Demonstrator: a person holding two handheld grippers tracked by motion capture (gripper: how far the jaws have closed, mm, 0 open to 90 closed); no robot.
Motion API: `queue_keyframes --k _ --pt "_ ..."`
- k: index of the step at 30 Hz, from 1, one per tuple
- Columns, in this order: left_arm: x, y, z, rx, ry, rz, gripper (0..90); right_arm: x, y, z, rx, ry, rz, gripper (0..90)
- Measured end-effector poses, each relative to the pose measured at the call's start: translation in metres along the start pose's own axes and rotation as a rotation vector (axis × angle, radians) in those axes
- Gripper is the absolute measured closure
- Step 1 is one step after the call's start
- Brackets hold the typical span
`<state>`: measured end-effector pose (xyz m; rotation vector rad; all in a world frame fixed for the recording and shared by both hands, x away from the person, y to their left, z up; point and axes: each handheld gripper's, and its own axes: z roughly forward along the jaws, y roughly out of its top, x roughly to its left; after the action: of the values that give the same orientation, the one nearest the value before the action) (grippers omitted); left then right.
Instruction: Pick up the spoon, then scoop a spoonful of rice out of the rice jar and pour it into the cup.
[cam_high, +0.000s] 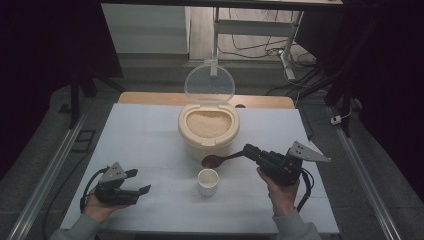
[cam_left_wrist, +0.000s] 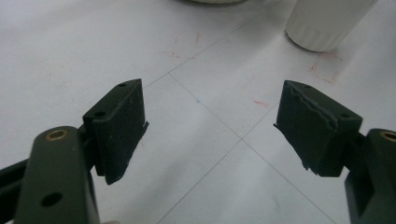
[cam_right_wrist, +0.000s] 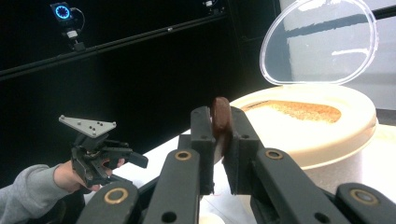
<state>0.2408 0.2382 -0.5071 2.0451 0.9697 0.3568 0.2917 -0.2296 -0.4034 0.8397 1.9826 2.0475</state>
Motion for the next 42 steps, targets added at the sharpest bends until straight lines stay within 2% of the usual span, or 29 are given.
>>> queue_keyframes --k 9,18,26,31,39,42 --pt "0.001 -0.001 0.001 0.008 0.004 -0.013 22.5 0.001 0.004 -0.003 -0.028 -0.002 -0.008 82.9" --pt "0.003 0.000 0.003 0.016 0.002 -0.017 21.7 0.003 0.022 -0.007 -0.092 -0.003 -0.030 82.9" --pt "0.003 0.000 0.003 0.019 0.001 -0.021 21.2 -0.003 0.037 -0.004 -0.144 -0.042 -0.029 82.9" --pt "0.003 0.000 0.003 0.022 0.003 -0.020 21.2 -0.008 0.048 0.004 -0.153 -0.068 -0.037 82.9" --pt "0.001 0.000 0.003 0.028 0.009 -0.007 21.2 -0.018 0.059 0.017 -0.139 -0.128 -0.040 82.9" --pt "0.002 0.001 0.003 0.028 0.005 -0.005 21.2 -0.022 0.064 0.025 -0.118 -0.158 -0.049 82.9"
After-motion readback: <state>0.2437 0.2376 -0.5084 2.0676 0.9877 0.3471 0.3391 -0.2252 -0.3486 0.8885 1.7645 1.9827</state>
